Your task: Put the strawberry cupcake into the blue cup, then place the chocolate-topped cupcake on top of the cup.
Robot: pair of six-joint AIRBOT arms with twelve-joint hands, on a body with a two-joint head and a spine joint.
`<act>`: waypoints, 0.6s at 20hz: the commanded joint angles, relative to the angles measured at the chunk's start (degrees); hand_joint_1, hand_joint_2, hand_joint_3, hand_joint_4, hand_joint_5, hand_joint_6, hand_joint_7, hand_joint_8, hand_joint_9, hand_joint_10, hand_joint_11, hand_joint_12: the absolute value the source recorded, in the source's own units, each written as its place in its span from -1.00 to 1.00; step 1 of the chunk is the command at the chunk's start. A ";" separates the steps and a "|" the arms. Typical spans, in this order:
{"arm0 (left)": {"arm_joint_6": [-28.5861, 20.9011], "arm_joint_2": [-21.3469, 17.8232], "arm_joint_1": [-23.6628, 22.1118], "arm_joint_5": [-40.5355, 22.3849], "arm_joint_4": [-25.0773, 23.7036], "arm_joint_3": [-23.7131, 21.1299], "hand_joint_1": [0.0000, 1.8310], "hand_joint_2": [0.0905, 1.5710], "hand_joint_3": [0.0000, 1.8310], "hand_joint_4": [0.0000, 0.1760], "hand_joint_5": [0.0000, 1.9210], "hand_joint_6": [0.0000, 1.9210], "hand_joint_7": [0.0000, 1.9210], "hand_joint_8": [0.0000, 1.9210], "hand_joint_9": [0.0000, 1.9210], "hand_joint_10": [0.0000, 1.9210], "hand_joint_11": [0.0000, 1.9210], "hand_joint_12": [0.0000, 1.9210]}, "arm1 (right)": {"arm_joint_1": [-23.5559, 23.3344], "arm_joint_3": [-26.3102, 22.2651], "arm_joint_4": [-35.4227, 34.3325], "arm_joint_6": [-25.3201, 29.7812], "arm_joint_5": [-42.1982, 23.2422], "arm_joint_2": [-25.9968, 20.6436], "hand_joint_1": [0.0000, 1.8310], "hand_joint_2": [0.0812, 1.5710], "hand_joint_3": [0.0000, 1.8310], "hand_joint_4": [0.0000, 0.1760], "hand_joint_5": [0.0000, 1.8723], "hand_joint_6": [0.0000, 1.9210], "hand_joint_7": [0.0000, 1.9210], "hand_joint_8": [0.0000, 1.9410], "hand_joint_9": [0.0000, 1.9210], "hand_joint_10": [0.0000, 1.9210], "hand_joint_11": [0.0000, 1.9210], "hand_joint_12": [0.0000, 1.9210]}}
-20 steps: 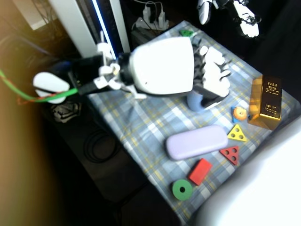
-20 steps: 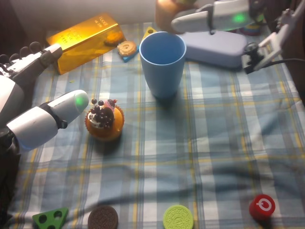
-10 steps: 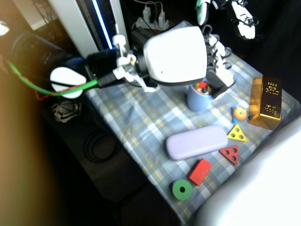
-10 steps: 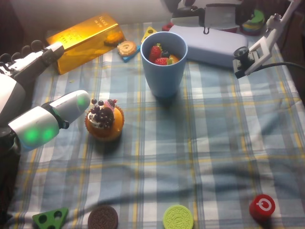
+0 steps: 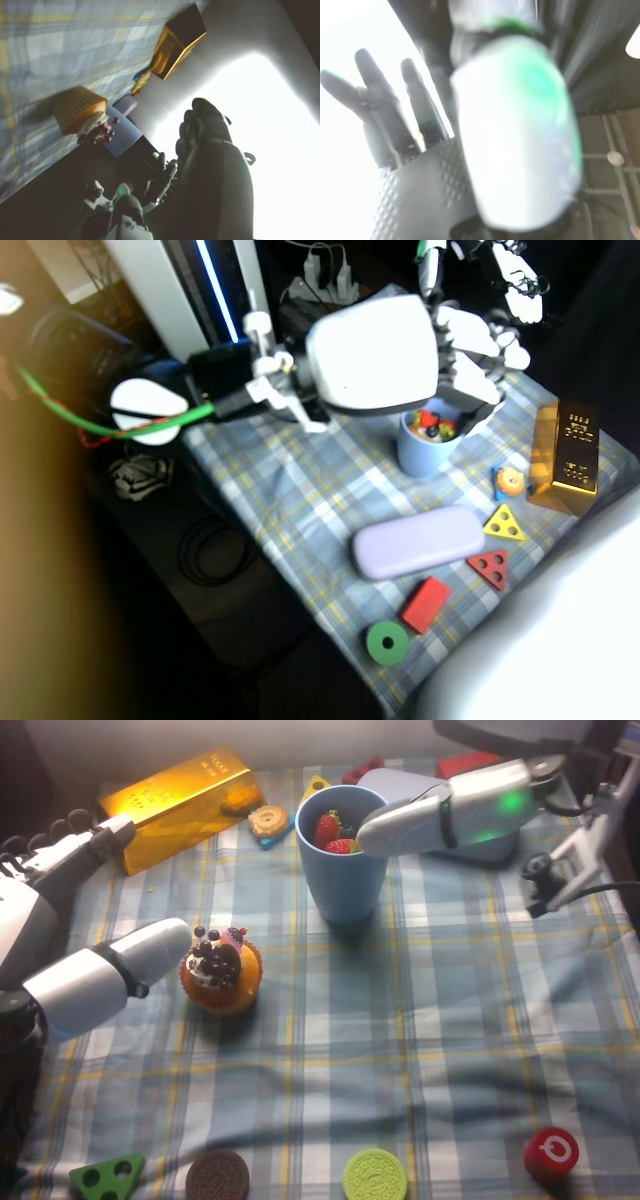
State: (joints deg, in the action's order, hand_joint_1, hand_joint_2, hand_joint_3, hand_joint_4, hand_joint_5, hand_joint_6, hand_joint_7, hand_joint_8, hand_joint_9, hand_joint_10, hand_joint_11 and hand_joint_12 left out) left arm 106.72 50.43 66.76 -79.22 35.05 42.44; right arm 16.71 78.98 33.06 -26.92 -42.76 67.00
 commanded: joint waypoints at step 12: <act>-0.22 3.39 -2.18 1.09 -2.68 2.62 -0.55 0.11 -1.00 0.35 -0.77 -1.00 -0.72 -1.00 -0.73 -1.00 -1.00 -0.46 | 13.96 -15.15 -16.99 -19.81 -10.05 -18.71 -0.84 0.27 -1.00 0.98 -0.92 -0.99 -0.96 -0.99 -1.00 -1.00 -1.00 -1.00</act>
State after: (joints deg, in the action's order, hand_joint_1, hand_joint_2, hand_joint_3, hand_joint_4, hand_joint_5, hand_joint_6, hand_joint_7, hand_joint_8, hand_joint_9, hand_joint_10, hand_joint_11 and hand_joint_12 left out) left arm 106.69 53.76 65.04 -72.31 34.72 45.01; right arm 31.64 63.72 18.63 -46.81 -44.71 48.29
